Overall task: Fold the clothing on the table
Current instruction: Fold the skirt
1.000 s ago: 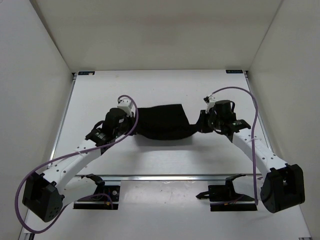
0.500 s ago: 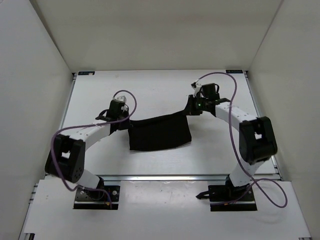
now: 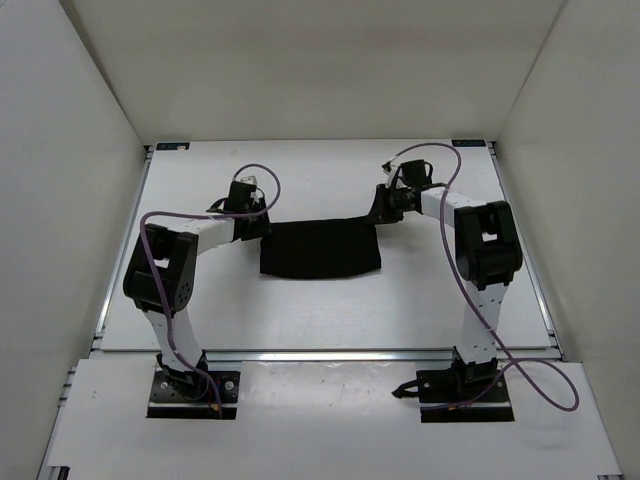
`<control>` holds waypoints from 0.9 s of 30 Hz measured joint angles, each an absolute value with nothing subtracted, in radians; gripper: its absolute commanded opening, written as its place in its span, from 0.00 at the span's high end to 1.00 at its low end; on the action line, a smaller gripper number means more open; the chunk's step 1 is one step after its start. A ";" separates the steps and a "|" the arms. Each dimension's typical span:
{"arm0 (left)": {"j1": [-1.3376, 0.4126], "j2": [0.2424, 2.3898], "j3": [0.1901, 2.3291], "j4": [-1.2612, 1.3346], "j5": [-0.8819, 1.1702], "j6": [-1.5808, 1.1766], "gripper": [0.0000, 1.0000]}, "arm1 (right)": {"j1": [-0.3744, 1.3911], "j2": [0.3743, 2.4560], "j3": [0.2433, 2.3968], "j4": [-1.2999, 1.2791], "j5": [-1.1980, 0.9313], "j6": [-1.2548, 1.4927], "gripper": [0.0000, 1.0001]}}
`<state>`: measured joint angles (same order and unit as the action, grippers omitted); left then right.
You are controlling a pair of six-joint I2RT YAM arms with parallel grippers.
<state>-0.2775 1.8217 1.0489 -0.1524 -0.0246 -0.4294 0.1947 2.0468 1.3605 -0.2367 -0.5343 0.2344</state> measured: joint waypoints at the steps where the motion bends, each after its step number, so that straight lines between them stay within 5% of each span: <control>1: -0.276 1.829 1.060 -0.152 -0.022 -0.424 0.33 | 0.193 2.060 1.383 -0.246 -0.534 0.233 0.77; 3: -0.271 1.836 1.081 -0.153 -0.019 -0.420 0.04 | 0.186 2.078 1.424 -0.261 -0.533 0.228 0.58; 5: -0.271 1.837 1.102 -0.157 -0.020 -0.419 0.01 | 0.178 2.080 1.443 -0.270 -0.530 0.223 0.37; 8: -0.271 1.834 1.131 -0.163 -0.030 -0.407 0.02 | 0.166 2.063 1.441 -0.271 -0.527 0.208 0.27; 17: -0.400 1.640 1.065 -0.196 -0.084 -0.378 0.47 | 0.149 1.843 1.209 -0.274 -0.522 0.202 0.34; 27: -0.501 1.642 0.971 -0.229 -0.140 -0.382 0.84 | 0.178 1.823 1.077 -0.261 -0.542 0.207 0.35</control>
<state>-0.5014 1.6424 0.9710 -0.2287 -0.1402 -0.3820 0.1776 1.8229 1.0771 -0.2611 -0.5423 0.2070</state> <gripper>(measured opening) 0.187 0.650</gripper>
